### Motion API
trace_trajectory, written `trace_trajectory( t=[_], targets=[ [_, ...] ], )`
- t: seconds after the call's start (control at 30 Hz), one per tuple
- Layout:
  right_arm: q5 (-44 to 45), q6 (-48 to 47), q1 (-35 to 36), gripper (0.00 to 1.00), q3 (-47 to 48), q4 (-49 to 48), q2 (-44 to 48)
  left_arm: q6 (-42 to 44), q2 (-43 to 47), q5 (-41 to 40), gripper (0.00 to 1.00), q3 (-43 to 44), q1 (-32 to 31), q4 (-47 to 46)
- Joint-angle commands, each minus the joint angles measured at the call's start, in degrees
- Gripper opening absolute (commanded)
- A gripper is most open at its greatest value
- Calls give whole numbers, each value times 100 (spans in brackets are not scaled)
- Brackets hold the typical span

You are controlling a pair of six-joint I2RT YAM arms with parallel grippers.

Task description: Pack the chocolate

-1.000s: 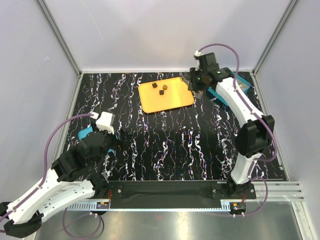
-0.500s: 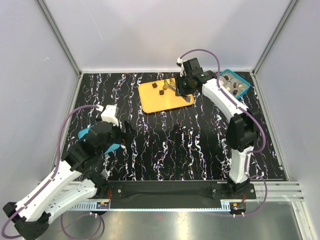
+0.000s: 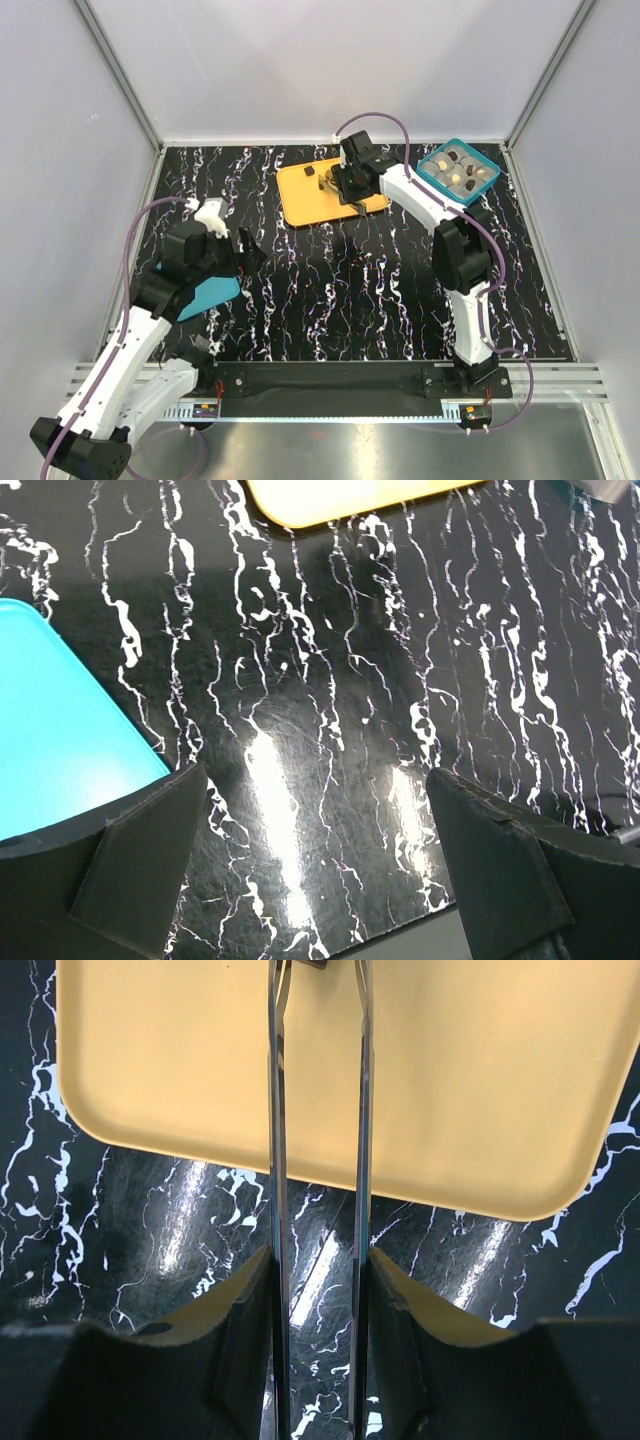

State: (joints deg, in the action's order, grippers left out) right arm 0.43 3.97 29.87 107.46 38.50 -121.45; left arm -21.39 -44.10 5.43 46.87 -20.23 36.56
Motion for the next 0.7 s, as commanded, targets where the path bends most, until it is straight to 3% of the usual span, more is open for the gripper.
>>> trace_trajectory(
  t=[0.0, 0.67],
  targets=[
    [405, -80, 72, 46, 284, -273, 34, 152, 199, 274, 99, 42, 28, -227],
    [142, 245, 300, 47, 425, -62, -353, 223, 648, 46, 99, -372, -51, -430]
  ],
)
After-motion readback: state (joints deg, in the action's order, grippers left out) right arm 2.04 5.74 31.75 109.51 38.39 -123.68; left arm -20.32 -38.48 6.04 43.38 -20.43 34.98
